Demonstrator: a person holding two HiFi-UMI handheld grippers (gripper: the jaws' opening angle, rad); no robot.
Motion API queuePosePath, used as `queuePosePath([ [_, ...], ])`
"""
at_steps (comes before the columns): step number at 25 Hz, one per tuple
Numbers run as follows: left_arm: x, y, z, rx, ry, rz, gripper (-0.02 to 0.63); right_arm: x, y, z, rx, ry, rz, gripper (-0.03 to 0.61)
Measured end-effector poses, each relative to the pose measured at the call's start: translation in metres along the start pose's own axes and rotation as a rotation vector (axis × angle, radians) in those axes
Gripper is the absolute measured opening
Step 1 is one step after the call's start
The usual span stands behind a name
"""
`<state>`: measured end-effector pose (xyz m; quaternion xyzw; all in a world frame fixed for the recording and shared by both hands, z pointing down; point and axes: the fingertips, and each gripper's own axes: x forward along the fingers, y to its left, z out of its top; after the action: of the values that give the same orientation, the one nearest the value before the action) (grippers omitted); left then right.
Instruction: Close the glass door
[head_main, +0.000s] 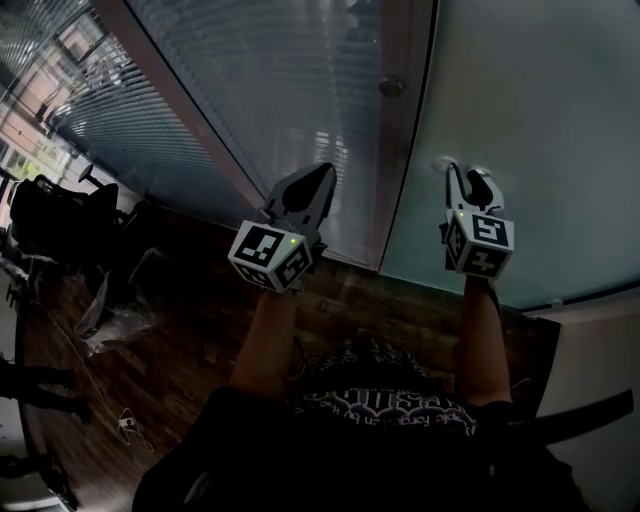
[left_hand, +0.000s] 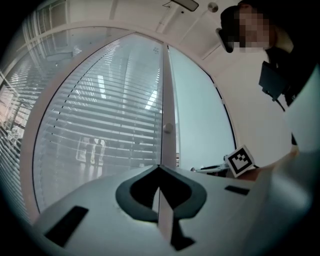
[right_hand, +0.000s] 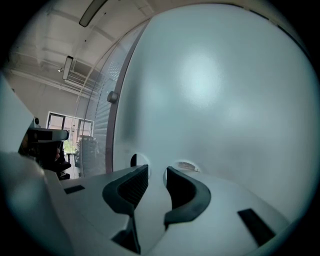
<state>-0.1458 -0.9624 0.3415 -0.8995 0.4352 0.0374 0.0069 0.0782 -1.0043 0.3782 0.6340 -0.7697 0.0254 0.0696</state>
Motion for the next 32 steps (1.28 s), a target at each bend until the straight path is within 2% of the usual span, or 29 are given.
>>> queuePosePath([
  [32,0.021,0.004,-0.001,-0.001,-0.005,0.01,0.002,0.034,-0.017,0.003,0.003,-0.023,0.019,0.115],
])
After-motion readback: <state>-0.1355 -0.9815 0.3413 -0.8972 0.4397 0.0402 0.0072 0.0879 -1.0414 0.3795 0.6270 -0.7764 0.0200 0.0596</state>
